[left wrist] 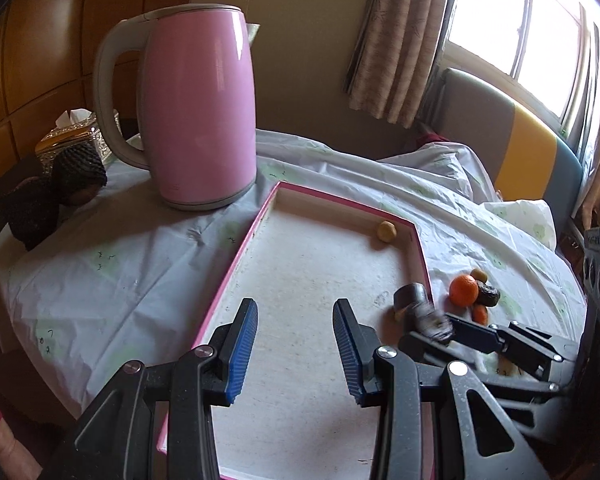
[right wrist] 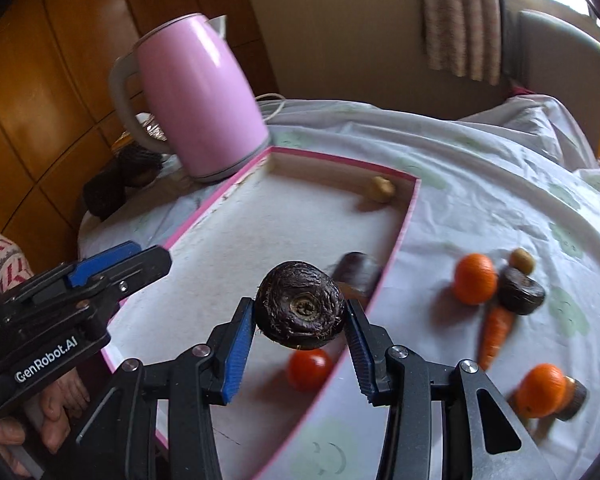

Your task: Organize fruits

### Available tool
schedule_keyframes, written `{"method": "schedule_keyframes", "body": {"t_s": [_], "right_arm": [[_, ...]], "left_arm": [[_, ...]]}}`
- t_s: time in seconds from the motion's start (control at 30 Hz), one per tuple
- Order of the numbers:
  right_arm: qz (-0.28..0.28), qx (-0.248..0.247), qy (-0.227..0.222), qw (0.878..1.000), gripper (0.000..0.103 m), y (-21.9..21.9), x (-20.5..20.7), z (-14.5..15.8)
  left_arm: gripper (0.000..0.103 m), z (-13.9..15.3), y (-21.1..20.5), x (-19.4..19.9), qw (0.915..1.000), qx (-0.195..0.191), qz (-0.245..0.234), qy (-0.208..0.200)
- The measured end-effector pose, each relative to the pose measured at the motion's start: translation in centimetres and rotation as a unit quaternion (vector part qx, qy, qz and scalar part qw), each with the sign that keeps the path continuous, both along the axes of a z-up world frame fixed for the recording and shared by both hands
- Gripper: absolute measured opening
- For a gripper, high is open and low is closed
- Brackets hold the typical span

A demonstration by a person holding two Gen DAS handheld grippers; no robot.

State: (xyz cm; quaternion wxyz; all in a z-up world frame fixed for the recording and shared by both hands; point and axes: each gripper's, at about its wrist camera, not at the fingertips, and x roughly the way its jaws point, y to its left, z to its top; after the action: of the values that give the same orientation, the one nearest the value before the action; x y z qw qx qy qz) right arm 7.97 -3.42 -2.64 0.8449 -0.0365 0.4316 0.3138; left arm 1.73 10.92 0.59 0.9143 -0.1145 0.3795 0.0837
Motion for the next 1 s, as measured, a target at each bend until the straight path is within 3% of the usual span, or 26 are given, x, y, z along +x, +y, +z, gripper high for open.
{"method": "schedule_keyframes", "body": {"t_s": [0.1, 0.23, 0.43, 1.0], "right_arm": [[-0.001, 0.004, 0.000, 1.000, 0.061, 0.2, -0.6, -0.2], [-0.018, -0.004, -0.005, 1.000, 0.061, -0.6, -1.0, -0.2], [-0.088, -0.016, -0.024, 0.996, 0.061, -4.8, -2.2, 0.3], [-0.256, -0.041, -0.045, 0.965, 0.070, -17.4, -4.0, 0.5]], "left_arm": [[0.039, -0.2, -0.1, 0.0, 1.0000, -0.002, -0.001, 0.003], [0.040, -0.3, -0.6, 0.0, 0.9999, -0.003, -0.008, 0.006], [0.040, -0.3, -1.5, 0.0, 0.9997, -0.002, -0.022, 0.007], [0.040, -0.5, -5.6, -0.6, 0.9958, 0.019, -0.089, 0.014]]}}
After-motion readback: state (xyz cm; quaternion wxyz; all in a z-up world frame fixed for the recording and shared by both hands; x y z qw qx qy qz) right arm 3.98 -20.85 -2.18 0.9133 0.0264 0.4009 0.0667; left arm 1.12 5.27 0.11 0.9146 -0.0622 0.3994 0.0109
